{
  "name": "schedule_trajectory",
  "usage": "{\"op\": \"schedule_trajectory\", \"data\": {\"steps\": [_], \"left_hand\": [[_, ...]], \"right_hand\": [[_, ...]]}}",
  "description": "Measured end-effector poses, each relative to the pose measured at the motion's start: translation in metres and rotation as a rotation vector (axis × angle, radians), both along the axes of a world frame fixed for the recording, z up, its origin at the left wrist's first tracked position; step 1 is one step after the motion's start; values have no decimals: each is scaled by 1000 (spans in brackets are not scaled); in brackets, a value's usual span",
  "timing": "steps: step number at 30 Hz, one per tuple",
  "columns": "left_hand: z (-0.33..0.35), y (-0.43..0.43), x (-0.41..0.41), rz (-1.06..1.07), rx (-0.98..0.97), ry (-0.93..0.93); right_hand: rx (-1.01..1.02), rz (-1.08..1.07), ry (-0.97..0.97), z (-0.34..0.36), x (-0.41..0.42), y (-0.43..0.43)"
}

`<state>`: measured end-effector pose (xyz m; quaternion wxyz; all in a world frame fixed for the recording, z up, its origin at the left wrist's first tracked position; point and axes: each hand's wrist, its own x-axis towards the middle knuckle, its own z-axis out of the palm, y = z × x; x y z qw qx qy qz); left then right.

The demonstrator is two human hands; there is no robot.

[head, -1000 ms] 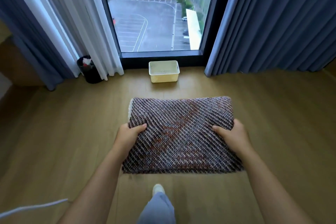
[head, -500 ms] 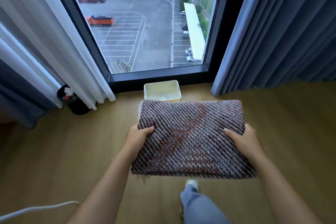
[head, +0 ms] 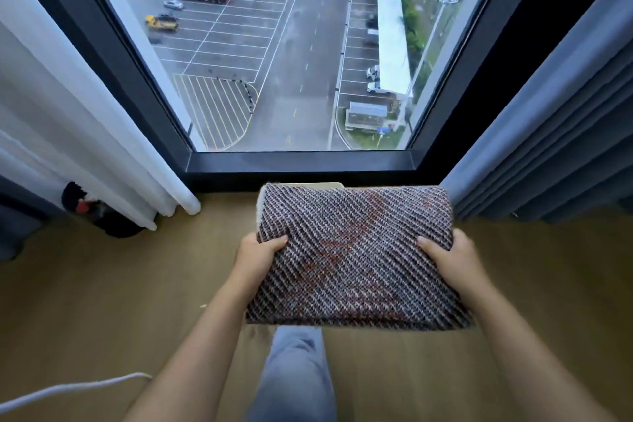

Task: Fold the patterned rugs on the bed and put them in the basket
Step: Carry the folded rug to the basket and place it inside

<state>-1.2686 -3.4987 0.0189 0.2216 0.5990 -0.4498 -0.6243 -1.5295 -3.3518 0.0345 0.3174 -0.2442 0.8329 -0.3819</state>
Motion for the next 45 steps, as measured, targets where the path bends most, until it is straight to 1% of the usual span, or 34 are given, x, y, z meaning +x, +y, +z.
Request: {"op": "schedule_trajectory", "data": {"steps": [6, 11, 13, 19, 23, 25, 27, 29, 32, 34, 37, 39, 41, 43, 45], "left_hand": [[-60, -155, -57, -9, 49, -39], [-148, -259, -99, -49, 107, -124], [-197, -291, -118, -60, 159, -131], [-344, -346, -164, -79, 261, -81], [-433, -362, -170, -84, 301, -105], [-475, -367, -161, -79, 303, -166], [-508, -370, -145, -90, 278, -276], [-537, -373, -129, -142, 234, -430], [-565, -377, -114, -304, 133, -699], [-577, -381, -111, -396, 80, -811], [-592, -384, -110, -458, 86, -926], [-600, -385, -112, -498, 98, -977], [-607, -385, -116, -537, 55, -1012], [-611, -383, -123, -603, -86, -1074], [-614, -376, -131, -744, -322, -1062]], "right_hand": [[68, -69, -1, -58, -48, -142], [160, -78, 4, -137, -87, -242], [185, -89, 20, -178, -105, -273], [254, -102, 90, -300, -151, -333], [301, -87, 101, -383, -163, -354], [322, -46, 112, -428, -159, -367], [349, 13, 112, -468, -149, -378], [390, 86, 117, -506, -138, -388], [445, 145, 132, -549, -120, -402], [480, 187, 177, -570, -109, -408], [589, 332, 265, -594, -94, -411], [660, 417, 268, -607, -87, -413], [716, 442, 243, -617, -82, -418], [769, 412, 222, -625, -82, -425], [750, 432, 287, -627, -83, -431]]}}
